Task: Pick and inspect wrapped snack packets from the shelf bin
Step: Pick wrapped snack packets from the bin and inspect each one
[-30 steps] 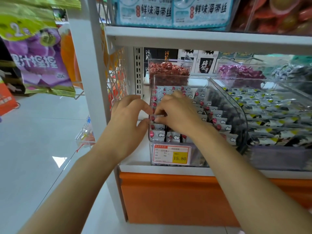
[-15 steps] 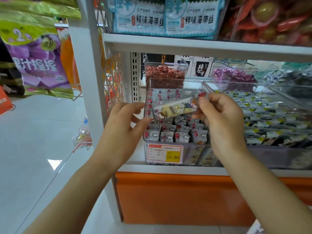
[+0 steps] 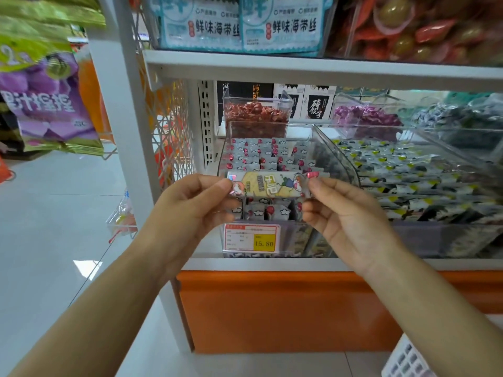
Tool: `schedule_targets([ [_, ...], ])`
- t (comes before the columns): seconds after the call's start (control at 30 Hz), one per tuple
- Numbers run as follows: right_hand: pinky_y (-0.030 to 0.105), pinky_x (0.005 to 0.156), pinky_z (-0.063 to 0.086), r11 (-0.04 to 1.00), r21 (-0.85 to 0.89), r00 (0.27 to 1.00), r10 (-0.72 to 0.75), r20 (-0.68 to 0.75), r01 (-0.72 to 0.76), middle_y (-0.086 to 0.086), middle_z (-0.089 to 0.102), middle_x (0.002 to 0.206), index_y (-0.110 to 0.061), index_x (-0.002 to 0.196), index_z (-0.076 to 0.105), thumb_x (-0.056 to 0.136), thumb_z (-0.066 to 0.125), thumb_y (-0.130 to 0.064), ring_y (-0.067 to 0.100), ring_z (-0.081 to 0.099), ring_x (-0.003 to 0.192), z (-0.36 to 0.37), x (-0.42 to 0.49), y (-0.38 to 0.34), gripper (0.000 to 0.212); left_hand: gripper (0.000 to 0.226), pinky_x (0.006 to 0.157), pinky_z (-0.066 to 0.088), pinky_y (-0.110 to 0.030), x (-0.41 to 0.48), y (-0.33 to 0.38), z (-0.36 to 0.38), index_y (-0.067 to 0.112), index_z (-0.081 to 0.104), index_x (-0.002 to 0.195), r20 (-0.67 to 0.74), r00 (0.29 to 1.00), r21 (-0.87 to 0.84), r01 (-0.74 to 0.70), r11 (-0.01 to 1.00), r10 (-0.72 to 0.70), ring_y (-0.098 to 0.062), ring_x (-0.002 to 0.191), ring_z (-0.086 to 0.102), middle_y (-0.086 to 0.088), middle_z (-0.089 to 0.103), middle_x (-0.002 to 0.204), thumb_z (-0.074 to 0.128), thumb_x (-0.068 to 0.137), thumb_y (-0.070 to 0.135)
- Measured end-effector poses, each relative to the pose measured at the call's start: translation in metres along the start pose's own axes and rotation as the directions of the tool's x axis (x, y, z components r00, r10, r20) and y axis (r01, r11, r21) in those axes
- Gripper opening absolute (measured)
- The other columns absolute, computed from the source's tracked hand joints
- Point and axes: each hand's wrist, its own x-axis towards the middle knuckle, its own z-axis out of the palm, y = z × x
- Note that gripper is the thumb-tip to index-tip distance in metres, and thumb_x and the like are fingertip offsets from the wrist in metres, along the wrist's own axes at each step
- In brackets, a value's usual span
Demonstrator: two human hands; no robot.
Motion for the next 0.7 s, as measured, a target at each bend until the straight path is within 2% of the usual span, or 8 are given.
schedule_targets([
  [0.1, 0.018, 0.048, 0.051, 0.998, 0.042, 0.999, 0.049, 0.023, -0.05, 0.003, 0.065, 0.061, -0.005, 0.085, 0.068, 0.068, 0.065, -0.012, 0.01, 0.062, 0.053, 0.0011, 0.0018, 0.0011, 0.019, 0.012, 0.055, 0.054, -0.018, 0.0008, 0.0014, -0.0021, 0.008, 0.06, 0.072, -0.004, 0.998, -0.156, 0.054, 0.986, -0.056, -0.009, 0.058, 0.065, -0.006, 0.068, 0.066, 0.065, 0.069, 0.019],
  [0.2, 0.018, 0.046, 0.05, 0.993, 0.085, 0.997, 0.076, 0.02, -0.077, 0.004, 0.064, 0.059, -0.005, 0.086, 0.067, 0.068, 0.064, -0.01, 0.01, 0.062, 0.052, 0.0029, 0.0039, 0.0029, 0.019, 0.009, 0.056, 0.055, -0.019, 0.0011, 0.0039, -0.0034, 0.012, 0.059, 0.065, 0.006, 0.997, -0.235, 0.082, 0.968, -0.083, -0.01, 0.058, 0.065, -0.004, 0.067, 0.065, 0.064, 0.07, 0.017],
  [0.27, 0.018, 0.045, 0.049, 0.991, 0.103, 0.997, 0.081, 0.004, -0.081, 0.003, 0.063, 0.058, -0.006, 0.084, 0.066, 0.068, 0.063, -0.01, 0.01, 0.061, 0.05, 0.0035, 0.005, 0.004, 0.017, 0.009, 0.055, 0.055, -0.02, 0.0013, 0.0043, -0.0041, 0.012, 0.059, 0.066, 0.018, 0.996, -0.24, 0.09, 0.967, -0.088, -0.011, 0.058, 0.065, -0.004, 0.066, 0.066, 0.064, 0.071, 0.017],
  [0.33, 0.018, 0.045, 0.049, 0.99, 0.116, 0.997, 0.078, -0.011, -0.076, 0.002, 0.062, 0.056, -0.007, 0.082, 0.065, 0.068, 0.062, -0.011, 0.01, 0.059, 0.05, 0.0038, 0.0057, 0.0049, 0.014, 0.009, 0.055, 0.055, -0.02, 0.0015, 0.0033, -0.0042, 0.011, 0.058, 0.07, 0.009, 0.997, -0.182, 0.081, 0.98, -0.08, -0.011, 0.059, 0.065, -0.006, 0.067, 0.07, 0.064, 0.074, 0.018],
  [0.4, 0.018, 0.045, 0.049, 0.99, 0.123, 0.997, 0.069, -0.023, -0.065, 0.002, 0.06, 0.056, -0.009, 0.08, 0.065, 0.069, 0.062, -0.011, 0.009, 0.058, 0.049, 0.0042, 0.0064, 0.0055, 0.012, 0.013, 0.055, 0.054, -0.02, 0.0012, 0.0015, -0.0029, 0.012, 0.058, 0.072, -0.036, 0.999, -0.039, 0.039, 0.998, -0.041, -0.01, 0.062, 0.064, -0.006, 0.067, 0.073, 0.061, 0.083, 0.017],
  [0.5, 0.019, 0.045, 0.049, 0.992, 0.118, 0.999, 0.046, -0.023, -0.043, 0.0, 0.06, 0.056, -0.01, 0.08, 0.064, 0.074, 0.06, -0.01, 0.009, 0.057, 0.049, 0.0045, 0.0069, 0.0064, 0.007, 0.019, 0.051, 0.051, -0.018, 0.0007, -0.0004, 0.0014, 0.013, 0.057, 0.074, -0.104, 0.993, 0.115, -0.033, 0.993, 0.045, -0.009, 0.059, 0.064, 0.0, 0.066, 0.064, 0.053, 0.092, 0.014],
  [0.57, 0.018, 0.046, 0.049, 0.994, 0.104, 1.0, 0.021, -0.012, -0.02, -0.001, 0.06, 0.056, -0.011, 0.08, 0.064, 0.077, 0.059, -0.01, 0.008, 0.057, 0.05, 0.0046, 0.0069, 0.0065, 0.005, 0.019, 0.05, 0.051, -0.018, 0.0002, -0.0009, 0.0036, 0.013, 0.055, 0.075, -0.119, 0.99, 0.174, -0.056, 0.983, 0.078, -0.01, 0.055, 0.063, 0.001, 0.066, 0.06, 0.05, 0.094, 0.014],
  [0.7, 0.019, 0.047, 0.049, 0.995, 0.097, 1.0, -0.009, 0.009, 0.009, -0.001, 0.06, 0.057, -0.012, 0.079, 0.065, 0.071, 0.06, -0.013, 0.008, 0.057, 0.05, 0.0051, 0.0062, 0.006, 0.009, 0.017, 0.051, 0.052, -0.019, -0.0008, -0.0021, 0.0035, 0.012, 0.053, 0.078, -0.113, 0.988, 0.228, -0.074, 0.971, 0.101, -0.01, 0.052, 0.062, 0.0, 0.064, 0.056, 0.049, 0.094, 0.011],
])
